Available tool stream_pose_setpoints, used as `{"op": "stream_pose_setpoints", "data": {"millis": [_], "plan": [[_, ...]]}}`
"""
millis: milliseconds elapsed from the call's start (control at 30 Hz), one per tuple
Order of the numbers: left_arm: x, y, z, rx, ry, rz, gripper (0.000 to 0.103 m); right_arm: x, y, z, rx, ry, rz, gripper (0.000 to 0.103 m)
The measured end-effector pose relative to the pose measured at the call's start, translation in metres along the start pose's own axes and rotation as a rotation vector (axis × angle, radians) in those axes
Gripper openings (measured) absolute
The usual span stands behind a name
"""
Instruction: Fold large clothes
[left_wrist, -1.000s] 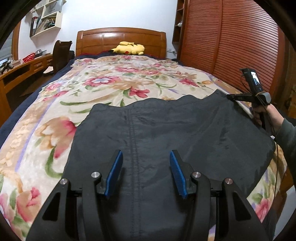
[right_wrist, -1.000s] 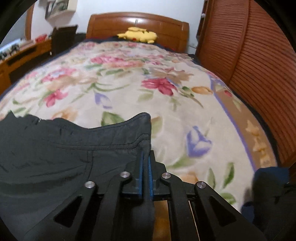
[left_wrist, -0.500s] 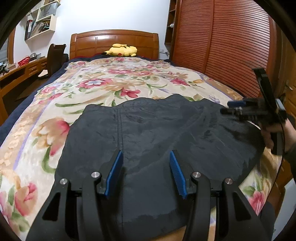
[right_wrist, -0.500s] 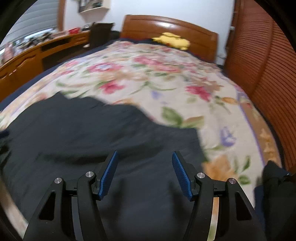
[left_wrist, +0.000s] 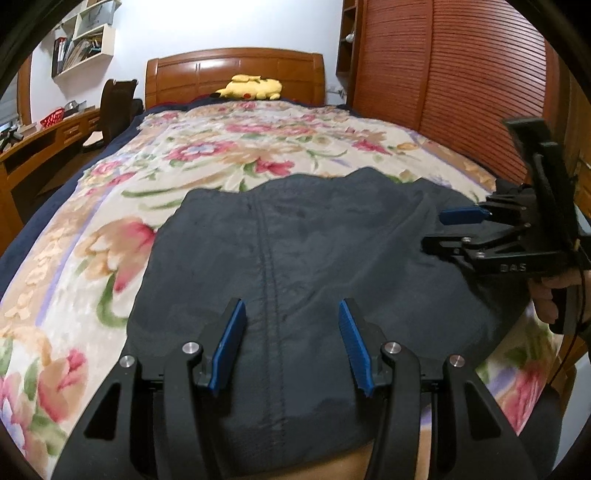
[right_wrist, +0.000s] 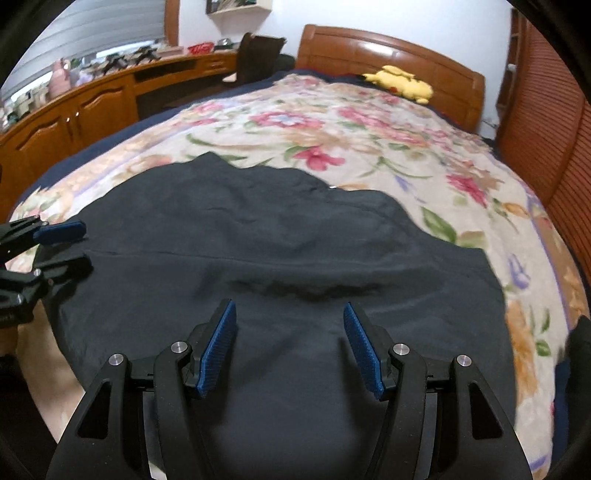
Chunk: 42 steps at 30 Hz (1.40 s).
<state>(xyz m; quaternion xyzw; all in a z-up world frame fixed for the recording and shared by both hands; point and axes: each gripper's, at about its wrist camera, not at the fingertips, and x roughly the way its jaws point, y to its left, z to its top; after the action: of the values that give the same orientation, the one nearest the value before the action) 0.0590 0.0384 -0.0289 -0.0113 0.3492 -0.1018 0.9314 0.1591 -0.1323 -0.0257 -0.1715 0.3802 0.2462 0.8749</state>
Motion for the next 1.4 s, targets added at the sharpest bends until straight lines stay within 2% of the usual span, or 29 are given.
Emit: {"op": "stream_pose_setpoints", "data": {"millis": [100,167,267,400,467,600,767,967,1067,1133,1267,1400], "plan": [[0.003,0.008,-0.005,-0.008,0.022,0.005,0.052,0.029,0.01,0.007,-0.021,0.081,0.007,0.062],[0.007,0.011,-0.008,-0.014,0.036,0.0,0.053,0.047,0.012,0.008,-0.022,0.119,-0.019,0.062],[0.012,0.014,-0.011,-0.017,0.056,-0.004,0.053,0.064,0.007,0.004,0.005,0.159,0.001,0.062],[0.007,0.009,-0.01,-0.006,0.036,0.005,0.053,0.056,0.006,-0.003,0.017,0.129,-0.008,0.062],[0.002,0.006,-0.008,0.001,0.015,0.004,0.053,0.042,0.007,-0.008,0.017,0.086,-0.018,0.062],[-0.018,-0.009,-0.004,0.026,-0.046,-0.028,0.053,-0.001,0.011,-0.029,0.022,-0.01,-0.022,0.062],[-0.025,-0.026,-0.008,0.045,-0.053,-0.078,0.053,-0.039,0.014,-0.056,0.04,-0.061,-0.004,0.062],[-0.02,-0.046,-0.018,0.069,-0.024,-0.121,0.053,-0.046,0.005,-0.073,0.067,-0.05,-0.06,0.062],[-0.014,-0.052,-0.026,0.09,-0.008,-0.1,0.053,-0.028,-0.001,-0.083,0.082,0.001,-0.032,0.063],[-0.012,-0.053,-0.029,0.078,-0.009,-0.091,0.053,-0.025,0.002,-0.088,0.067,-0.008,-0.044,0.063],[-0.017,-0.056,-0.03,0.047,-0.033,-0.085,0.053,-0.029,0.001,-0.088,0.06,0.001,-0.049,0.063],[-0.03,-0.065,-0.024,0.045,-0.087,-0.104,0.053,-0.049,-0.007,-0.092,0.096,-0.022,-0.048,0.063]]}}
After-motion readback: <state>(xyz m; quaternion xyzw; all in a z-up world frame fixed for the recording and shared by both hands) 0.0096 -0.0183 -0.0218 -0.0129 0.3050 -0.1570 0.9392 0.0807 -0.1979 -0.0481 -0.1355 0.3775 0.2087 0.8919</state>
